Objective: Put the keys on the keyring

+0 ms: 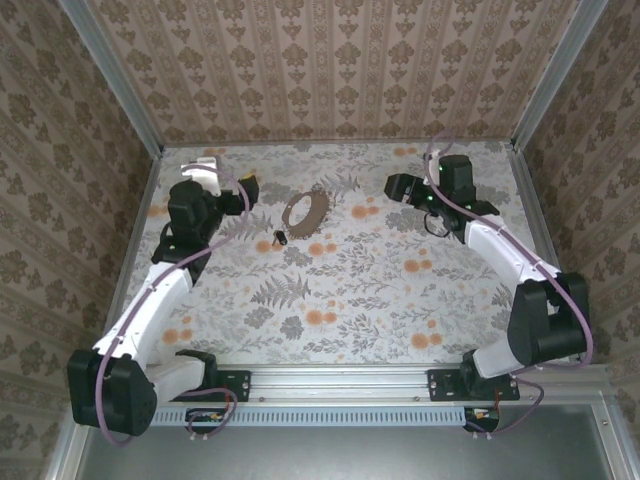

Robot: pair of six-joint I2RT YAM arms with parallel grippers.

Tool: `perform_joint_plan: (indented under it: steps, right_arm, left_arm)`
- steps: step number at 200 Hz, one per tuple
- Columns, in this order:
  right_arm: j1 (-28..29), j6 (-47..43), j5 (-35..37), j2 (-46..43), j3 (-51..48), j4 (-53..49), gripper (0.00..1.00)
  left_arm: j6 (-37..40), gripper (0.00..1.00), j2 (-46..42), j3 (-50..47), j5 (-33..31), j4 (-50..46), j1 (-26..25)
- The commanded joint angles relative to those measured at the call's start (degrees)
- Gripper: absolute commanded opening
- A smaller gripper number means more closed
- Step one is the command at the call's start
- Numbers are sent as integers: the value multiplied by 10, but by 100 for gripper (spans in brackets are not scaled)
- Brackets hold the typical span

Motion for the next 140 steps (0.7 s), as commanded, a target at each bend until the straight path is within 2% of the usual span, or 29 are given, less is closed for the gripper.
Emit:
perform_joint_plan:
  steps: [1, 11, 30, 55, 100, 116, 140]
  right_arm:
    - [-17, -26, 162, -6, -52, 71, 94]
    - [-22, -36, 206, -2, -68, 99, 99]
    - [-27, -78, 274, 16, -91, 132, 100]
    - [-31, -116, 348, 48, -106, 147, 100]
    - [-42, -149, 301, 27, -128, 159, 99]
    - [-42, -170, 306, -2, -152, 158, 99]
    - [-44, -214, 327, -29, -199, 216, 100]
  left_arm:
    - [97, 100, -12, -28, -113, 26, 4]
    - [111, 100, -10, -47, -143, 38, 7]
    - [136, 100, 4, -83, -177, 66, 20]
    - [141, 100, 38, -141, -192, 130, 44]
    - [116, 100, 119, -231, -185, 278, 67]
    - [121, 100, 146, -251, -184, 338, 69]
    - [129, 100, 164, -253, -168, 361, 74]
